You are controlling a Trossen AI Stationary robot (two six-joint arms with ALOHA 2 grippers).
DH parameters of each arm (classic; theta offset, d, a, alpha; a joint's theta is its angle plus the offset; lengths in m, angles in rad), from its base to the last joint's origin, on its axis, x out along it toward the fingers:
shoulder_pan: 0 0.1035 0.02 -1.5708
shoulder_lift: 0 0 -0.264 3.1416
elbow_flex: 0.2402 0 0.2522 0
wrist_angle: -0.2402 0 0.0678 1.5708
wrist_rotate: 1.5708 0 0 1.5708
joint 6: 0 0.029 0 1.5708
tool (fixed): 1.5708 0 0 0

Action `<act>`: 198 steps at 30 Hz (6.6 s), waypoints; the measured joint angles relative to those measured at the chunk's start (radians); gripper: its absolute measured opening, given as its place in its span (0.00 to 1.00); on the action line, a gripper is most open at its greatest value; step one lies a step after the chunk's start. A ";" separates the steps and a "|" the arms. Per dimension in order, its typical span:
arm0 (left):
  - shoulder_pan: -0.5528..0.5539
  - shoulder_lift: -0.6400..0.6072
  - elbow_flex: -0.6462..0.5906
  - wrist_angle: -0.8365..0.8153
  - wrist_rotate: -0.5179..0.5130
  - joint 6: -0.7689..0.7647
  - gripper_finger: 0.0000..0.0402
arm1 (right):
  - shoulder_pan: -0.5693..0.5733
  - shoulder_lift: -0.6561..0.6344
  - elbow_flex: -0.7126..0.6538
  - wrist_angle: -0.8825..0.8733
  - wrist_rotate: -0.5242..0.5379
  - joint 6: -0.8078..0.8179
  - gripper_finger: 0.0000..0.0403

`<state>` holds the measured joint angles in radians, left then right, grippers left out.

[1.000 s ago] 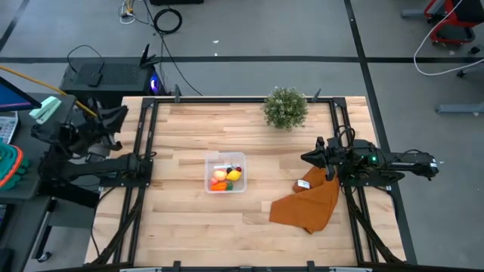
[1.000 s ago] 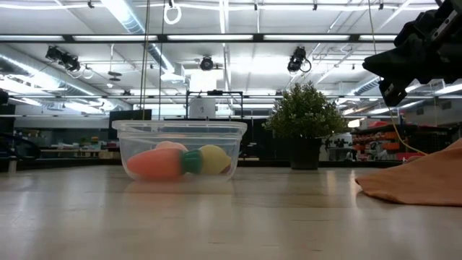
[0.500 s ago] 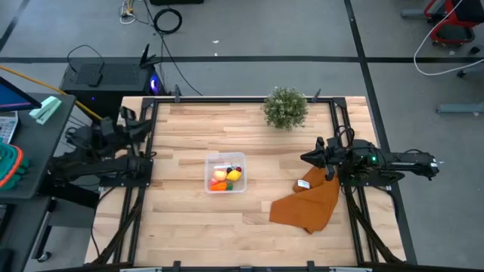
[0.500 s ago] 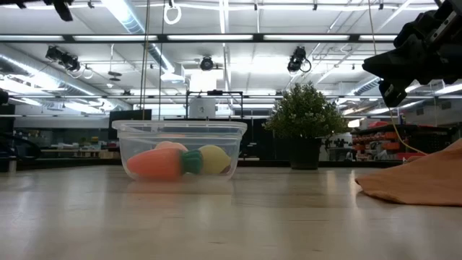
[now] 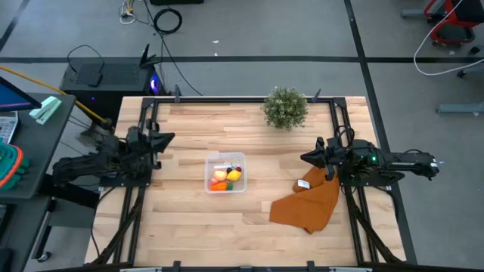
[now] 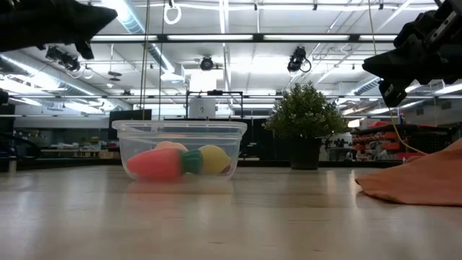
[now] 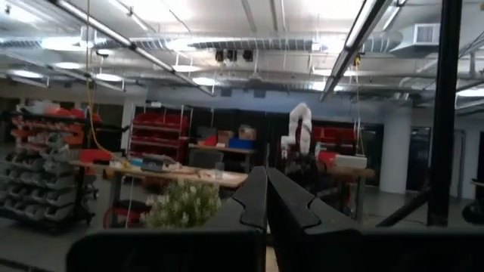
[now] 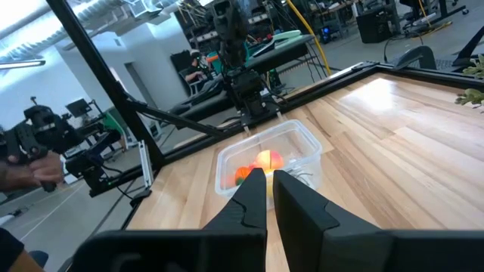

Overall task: Pick and placing Produce into tupperware
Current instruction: Return to Home Position

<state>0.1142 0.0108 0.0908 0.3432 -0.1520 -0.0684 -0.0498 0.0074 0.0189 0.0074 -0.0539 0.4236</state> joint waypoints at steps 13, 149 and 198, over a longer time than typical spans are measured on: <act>0.000 0.008 -0.082 0.068 0.026 -0.056 0.02 | 0.000 0.000 0.000 0.000 0.000 0.000 0.00; -0.072 0.198 -0.083 -0.184 0.015 -0.077 0.08 | 0.000 0.000 0.000 0.000 0.000 -0.338 0.00; -0.072 0.198 -0.083 -0.184 0.015 -0.077 0.08 | 0.000 0.000 0.000 0.000 0.000 -0.337 0.00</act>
<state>0.0425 0.2089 0.0074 0.1596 -0.1368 -0.1452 -0.0500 0.0078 0.0189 0.0078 -0.0539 0.0868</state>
